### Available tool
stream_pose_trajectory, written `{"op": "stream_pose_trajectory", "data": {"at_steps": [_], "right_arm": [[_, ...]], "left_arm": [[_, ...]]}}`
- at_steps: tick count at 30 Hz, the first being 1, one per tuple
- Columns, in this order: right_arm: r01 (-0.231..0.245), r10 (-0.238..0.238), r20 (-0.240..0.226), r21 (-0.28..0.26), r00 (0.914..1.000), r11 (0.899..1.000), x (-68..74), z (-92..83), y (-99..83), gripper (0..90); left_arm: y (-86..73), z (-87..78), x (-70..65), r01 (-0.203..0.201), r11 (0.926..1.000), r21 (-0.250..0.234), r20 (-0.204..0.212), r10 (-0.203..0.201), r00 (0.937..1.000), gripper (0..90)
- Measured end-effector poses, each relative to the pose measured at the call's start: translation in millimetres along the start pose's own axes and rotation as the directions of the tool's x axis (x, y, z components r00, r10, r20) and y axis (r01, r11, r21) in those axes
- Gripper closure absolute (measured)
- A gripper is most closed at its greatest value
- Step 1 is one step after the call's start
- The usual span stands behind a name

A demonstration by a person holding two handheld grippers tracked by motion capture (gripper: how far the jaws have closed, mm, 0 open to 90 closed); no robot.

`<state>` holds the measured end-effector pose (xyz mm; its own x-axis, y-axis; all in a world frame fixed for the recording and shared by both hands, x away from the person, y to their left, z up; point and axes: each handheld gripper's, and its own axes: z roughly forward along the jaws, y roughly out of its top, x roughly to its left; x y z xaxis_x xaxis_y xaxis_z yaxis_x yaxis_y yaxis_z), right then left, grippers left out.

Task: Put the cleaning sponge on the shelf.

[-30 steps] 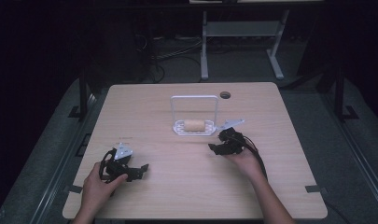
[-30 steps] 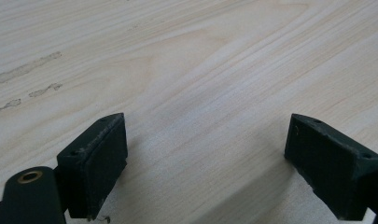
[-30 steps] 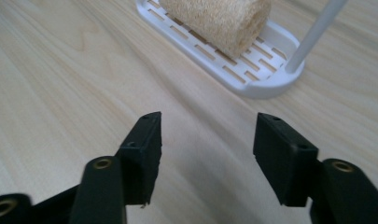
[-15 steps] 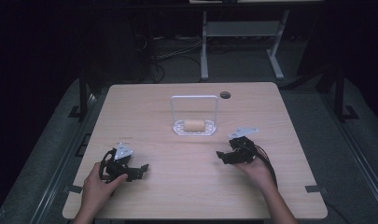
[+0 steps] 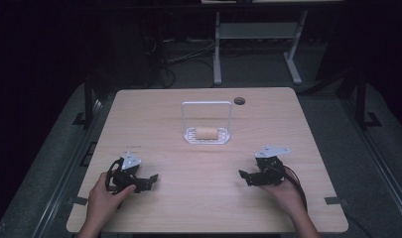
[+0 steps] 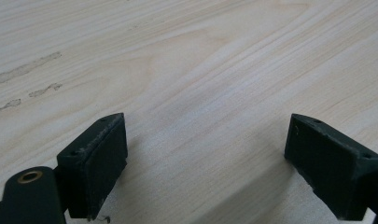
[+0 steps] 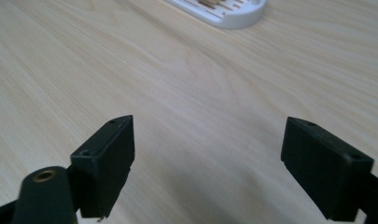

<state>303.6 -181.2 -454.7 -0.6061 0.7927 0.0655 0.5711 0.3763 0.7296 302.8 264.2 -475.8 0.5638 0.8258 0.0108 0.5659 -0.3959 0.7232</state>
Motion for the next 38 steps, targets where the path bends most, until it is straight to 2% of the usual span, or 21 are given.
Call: {"op": "stream_pose_trajectory", "data": {"at_steps": [7,15,25,30,38], "right_arm": [[-0.008,0.008,0.043,0.010,0.9990,1.000,-0.2,-9.3,-17.9,14.0],[-0.044,0.045,0.070,-0.015,0.9965,0.999,-5.1,-20.9,-37.8,13.6],[-0.065,0.066,0.110,-0.010,0.9918,0.998,-10.6,-27.6,-60.1,9.7],[-0.065,0.063,0.121,0.014,0.9906,0.998,-10.8,-28.0,-62.3,9.0],[-0.064,0.062,0.121,0.014,0.9907,0.998,-10.8,-28.0,-62.4,9.0]], "left_arm": [[0.0,0.0,0.0,0.000,1.0000,0.000,0.000,0.000,1.0000,12.6],[0.0,0.0,0.0,0.000,1.0000,0.000,0.000,0.000,1.0000,12.6],[0.0,0.0,0.0,0.000,1.0000,0.000,0.000,0.000,1.0000,12.6],[0.0,0.0,0.0,0.000,1.0000,0.000,0.000,0.000,1.0000,12.6],[0.0,0.0,0.0,0.000,1.0000,0.000,0.000,0.000,1.0000,12.6]]}}
